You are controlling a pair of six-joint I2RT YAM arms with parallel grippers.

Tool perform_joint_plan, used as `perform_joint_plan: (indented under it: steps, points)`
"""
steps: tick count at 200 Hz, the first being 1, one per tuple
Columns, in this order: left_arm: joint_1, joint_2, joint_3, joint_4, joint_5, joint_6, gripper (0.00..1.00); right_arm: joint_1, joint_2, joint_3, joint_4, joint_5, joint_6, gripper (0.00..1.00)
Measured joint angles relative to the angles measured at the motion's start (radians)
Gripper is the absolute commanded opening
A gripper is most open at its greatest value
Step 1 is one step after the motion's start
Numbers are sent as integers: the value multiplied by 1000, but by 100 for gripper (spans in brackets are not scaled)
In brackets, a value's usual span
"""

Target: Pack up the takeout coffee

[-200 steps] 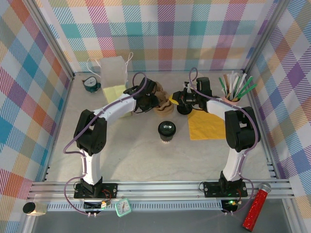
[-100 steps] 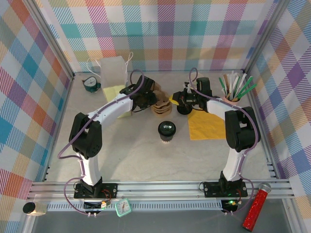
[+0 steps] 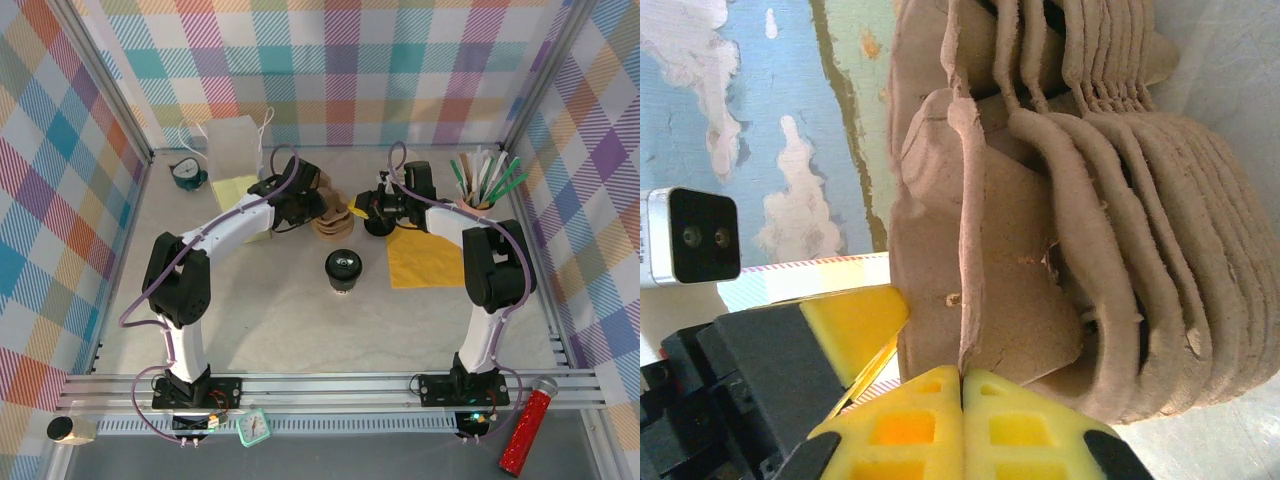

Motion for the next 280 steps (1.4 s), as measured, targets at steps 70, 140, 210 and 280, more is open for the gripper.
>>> perform_joint_plan:
  steps: [70, 140, 210, 280]
  points:
    - [-3, -72, -114, 110, 19, -7, 30, 0, 0, -8, -17, 4, -22, 0]
    - [-3, -117, -143, 199, 24, -10, 32, 0, -14, -8, -27, 11, -26, 0]
    - [-3, -116, -183, 178, 25, -16, 41, 1, -20, -22, -33, 11, -52, 0]
    - [4, -116, -229, 212, 57, -55, 41, 3, -1, -23, -41, 11, -79, 18]
